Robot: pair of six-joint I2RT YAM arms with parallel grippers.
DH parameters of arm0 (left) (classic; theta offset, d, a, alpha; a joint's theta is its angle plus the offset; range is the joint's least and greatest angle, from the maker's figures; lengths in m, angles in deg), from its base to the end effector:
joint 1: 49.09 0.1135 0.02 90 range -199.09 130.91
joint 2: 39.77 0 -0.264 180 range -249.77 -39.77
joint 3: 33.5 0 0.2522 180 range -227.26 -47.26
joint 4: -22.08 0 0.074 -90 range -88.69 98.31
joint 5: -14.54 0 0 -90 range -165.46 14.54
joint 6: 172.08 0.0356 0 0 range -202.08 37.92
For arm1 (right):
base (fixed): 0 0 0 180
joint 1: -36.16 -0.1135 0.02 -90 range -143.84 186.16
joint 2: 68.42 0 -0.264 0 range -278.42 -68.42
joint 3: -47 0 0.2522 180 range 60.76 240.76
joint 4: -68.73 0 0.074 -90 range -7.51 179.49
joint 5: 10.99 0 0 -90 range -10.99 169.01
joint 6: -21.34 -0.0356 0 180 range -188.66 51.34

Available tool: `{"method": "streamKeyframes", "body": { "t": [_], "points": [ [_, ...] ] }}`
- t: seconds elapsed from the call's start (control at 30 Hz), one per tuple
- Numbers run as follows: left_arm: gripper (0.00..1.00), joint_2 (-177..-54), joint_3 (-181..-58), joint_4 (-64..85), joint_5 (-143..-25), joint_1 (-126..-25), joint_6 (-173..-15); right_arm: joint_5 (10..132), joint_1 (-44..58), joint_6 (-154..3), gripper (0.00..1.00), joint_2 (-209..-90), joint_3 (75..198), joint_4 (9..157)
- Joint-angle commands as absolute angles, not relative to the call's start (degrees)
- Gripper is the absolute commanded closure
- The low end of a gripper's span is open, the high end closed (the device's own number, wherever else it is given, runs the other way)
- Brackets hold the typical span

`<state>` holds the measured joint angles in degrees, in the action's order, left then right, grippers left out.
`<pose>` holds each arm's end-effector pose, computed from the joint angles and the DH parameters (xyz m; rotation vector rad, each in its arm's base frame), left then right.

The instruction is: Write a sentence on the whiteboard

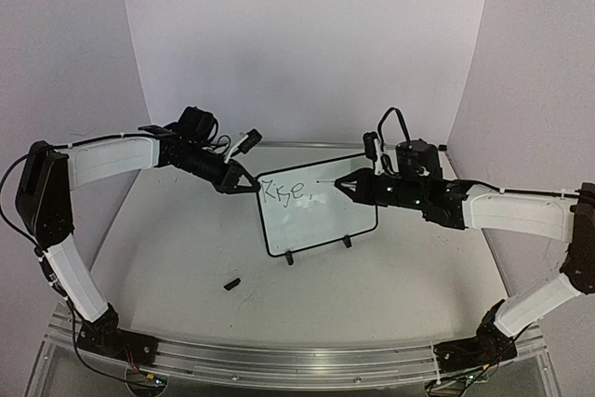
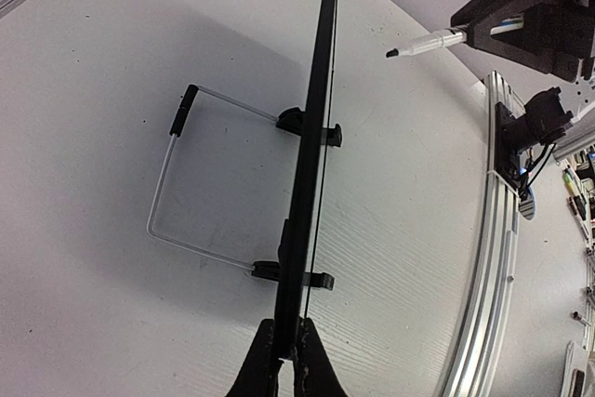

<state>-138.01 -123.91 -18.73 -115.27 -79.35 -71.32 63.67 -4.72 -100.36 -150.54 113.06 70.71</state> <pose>0.3121 -0.2085 0.2643 1.1322 2.1033 -0.9959 0.2427 0.2226 0.2717 -0.3592 2.0014 1.0893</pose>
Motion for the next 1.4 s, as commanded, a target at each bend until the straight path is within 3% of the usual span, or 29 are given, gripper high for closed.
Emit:
{"method": "streamKeyframes", "body": {
  "t": [0.0, 0.83, 1.37],
  "points": [
    [1.0, -138.0, -123.9, -23.8, -110.8, -80.3, -68.1, 60.6, -3.0, -98.8, 1.0, -152.3, 116.4, 70.5],
    [1.0, -138.5, -124.2, -24.1, -110.6, -80.5, -67.9, 69.3, -1.6, -102.4, 1.0, -156.1, 117.2, 70.6],
    [1.0, -138.9, -124.3, -24.1, -110.7, -80.7, -67.8, 65.6, -1.6, -104.2, 1.0, -157.0, 113.6, 71.5]
  ]
}}
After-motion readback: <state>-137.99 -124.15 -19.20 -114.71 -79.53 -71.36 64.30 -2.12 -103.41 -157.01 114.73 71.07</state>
